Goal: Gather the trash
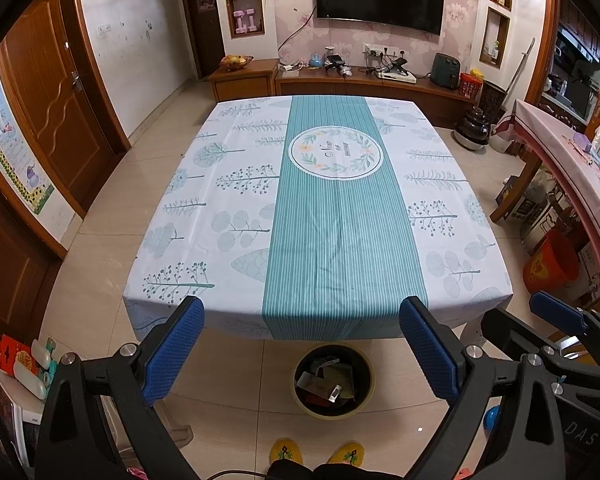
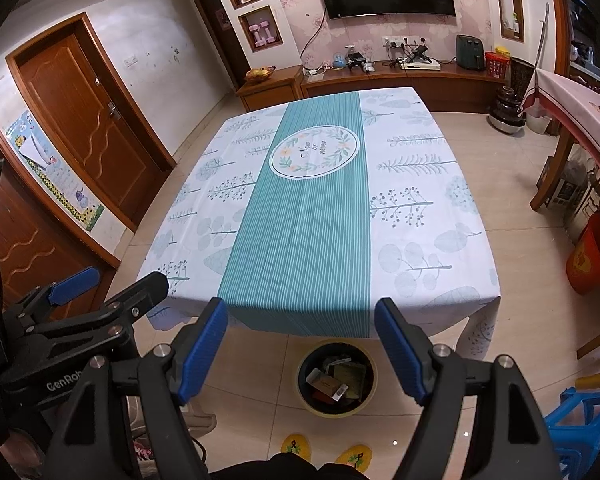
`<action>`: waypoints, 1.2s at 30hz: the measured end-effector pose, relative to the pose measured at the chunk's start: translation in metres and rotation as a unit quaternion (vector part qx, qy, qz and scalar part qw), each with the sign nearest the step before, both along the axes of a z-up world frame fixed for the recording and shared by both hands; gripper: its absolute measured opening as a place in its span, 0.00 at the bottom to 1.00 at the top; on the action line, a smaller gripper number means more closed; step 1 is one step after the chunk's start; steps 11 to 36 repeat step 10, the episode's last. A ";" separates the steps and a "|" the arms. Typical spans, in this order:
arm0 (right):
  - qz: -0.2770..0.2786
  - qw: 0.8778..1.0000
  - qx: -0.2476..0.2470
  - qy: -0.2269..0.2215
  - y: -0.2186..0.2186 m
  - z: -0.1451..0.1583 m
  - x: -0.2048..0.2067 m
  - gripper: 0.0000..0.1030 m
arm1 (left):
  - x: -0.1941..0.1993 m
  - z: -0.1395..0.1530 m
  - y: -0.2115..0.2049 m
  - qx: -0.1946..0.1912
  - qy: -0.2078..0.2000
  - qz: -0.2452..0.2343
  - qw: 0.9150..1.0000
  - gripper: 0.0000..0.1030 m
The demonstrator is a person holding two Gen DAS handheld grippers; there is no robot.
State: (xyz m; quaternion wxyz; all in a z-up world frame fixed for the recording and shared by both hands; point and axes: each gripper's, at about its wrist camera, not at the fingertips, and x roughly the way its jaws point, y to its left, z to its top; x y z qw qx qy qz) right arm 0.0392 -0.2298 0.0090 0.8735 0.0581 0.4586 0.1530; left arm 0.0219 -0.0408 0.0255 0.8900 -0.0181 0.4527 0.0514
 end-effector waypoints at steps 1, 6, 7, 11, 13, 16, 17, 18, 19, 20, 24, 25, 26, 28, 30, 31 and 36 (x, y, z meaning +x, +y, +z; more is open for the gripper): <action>0.000 1.000 0.000 0.000 0.000 0.000 0.000 0.74 | 0.000 0.000 0.000 0.000 0.000 0.000 1.000 0.94; 0.000 1.000 0.000 0.000 0.000 0.000 0.000 0.74 | 0.000 -0.001 -0.001 0.001 0.000 0.001 1.000 0.94; 0.000 1.000 0.001 0.000 0.000 0.000 -0.001 0.74 | 0.001 -0.001 -0.001 0.001 0.000 0.001 1.000 0.94; -0.001 1.000 0.001 0.001 0.000 0.000 -0.001 0.74 | 0.000 -0.001 -0.001 0.001 0.001 0.001 1.000 0.94; -0.001 1.000 0.001 0.001 0.000 0.000 -0.001 0.74 | 0.000 -0.001 -0.001 0.001 0.001 0.001 1.000 0.94; -0.001 1.000 0.001 0.001 0.000 0.000 -0.001 0.74 | 0.000 -0.001 -0.001 0.001 0.001 0.001 1.000 0.94; -0.001 1.000 0.001 0.001 0.000 0.000 -0.001 0.74 | 0.000 -0.001 -0.001 0.001 0.001 0.001 1.000 0.94; -0.001 1.000 0.001 0.001 0.000 0.000 -0.001 0.74 | 0.000 -0.001 -0.001 0.001 0.001 0.001 1.000 0.94; -0.001 1.000 0.001 0.001 0.000 0.000 -0.001 0.74 | 0.000 -0.001 -0.001 0.001 0.001 0.001 1.000 0.94; -0.001 1.000 0.001 0.001 0.000 0.000 -0.001 0.74 | 0.000 -0.001 -0.001 0.001 0.001 0.001 1.000 0.94; -0.001 1.000 0.001 0.001 0.000 0.000 -0.001 0.74 | 0.000 -0.001 -0.001 0.001 0.001 0.001 1.000 0.94; -0.001 1.000 0.001 0.001 0.000 0.000 -0.001 0.74 | 0.000 -0.001 -0.001 0.001 0.001 0.001 1.000 0.94; -0.001 1.000 0.001 0.001 0.000 0.000 -0.001 0.74 | 0.000 -0.001 -0.001 0.001 0.001 0.001 1.000 0.94; -0.001 1.000 0.001 0.001 0.000 0.000 -0.001 0.74 | 0.000 -0.001 -0.001 0.001 0.001 0.001 1.000 0.94; -0.001 1.000 0.001 0.001 0.000 0.000 -0.001 0.74 | 0.000 -0.001 -0.001 0.001 0.001 0.001 1.000 0.94; -0.001 1.000 0.001 0.001 0.000 0.000 -0.001 0.74 | 0.000 -0.001 -0.001 0.001 0.001 0.001 1.000 0.94; -0.001 1.000 0.001 0.001 0.000 0.000 -0.001 0.74 | 0.000 -0.001 -0.001 0.001 0.001 0.001 1.000 0.94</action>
